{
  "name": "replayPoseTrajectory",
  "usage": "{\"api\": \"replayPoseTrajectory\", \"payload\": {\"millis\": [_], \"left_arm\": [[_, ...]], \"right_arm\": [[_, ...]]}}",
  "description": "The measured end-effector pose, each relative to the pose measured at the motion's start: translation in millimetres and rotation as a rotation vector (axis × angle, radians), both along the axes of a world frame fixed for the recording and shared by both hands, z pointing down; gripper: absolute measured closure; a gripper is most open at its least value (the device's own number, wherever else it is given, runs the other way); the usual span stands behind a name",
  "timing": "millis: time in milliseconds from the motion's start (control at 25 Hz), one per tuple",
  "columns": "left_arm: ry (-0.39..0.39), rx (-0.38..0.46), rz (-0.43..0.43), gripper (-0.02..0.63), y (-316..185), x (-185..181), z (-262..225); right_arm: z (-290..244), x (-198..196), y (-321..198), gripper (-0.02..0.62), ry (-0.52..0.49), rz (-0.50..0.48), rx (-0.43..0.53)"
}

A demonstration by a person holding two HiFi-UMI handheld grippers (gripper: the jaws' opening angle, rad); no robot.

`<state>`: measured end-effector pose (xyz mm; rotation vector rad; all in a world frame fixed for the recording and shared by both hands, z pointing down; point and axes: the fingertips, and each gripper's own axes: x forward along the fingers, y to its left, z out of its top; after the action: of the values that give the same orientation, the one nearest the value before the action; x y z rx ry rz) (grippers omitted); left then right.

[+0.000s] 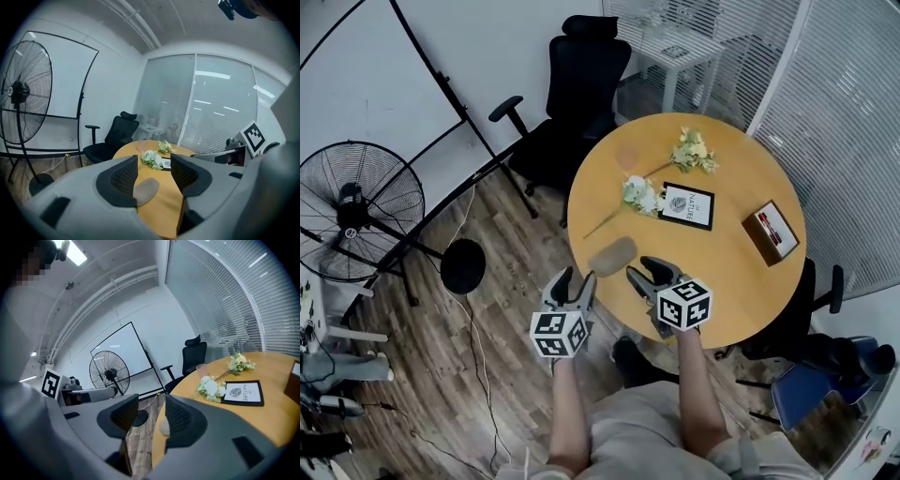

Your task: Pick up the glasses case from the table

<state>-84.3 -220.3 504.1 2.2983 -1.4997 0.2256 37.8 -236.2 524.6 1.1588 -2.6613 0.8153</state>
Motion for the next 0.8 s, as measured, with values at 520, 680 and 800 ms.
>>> {"api": "replayPoseTrajectory", "payload": {"millis": [520, 680, 800], "left_arm": [[0.001, -0.085, 0.038, 0.4, -83.2, 7.7, 41.8], [-0.029, -0.103, 0.082, 0.4, -87.4, 12.8, 53.5], [-0.036, -0.125, 0.097, 0.4, -89.2, 12.6, 65.4]], "right_arm": [[64.6, -6.9, -58.1, 0.411, 0.318, -0.182, -0.014], [81.3, -17.8, -66.1, 0.411, 0.428, -0.346, 0.012], [89.8, -25.5, -73.6, 0.411, 0.502, -0.467, 0.049]]}}
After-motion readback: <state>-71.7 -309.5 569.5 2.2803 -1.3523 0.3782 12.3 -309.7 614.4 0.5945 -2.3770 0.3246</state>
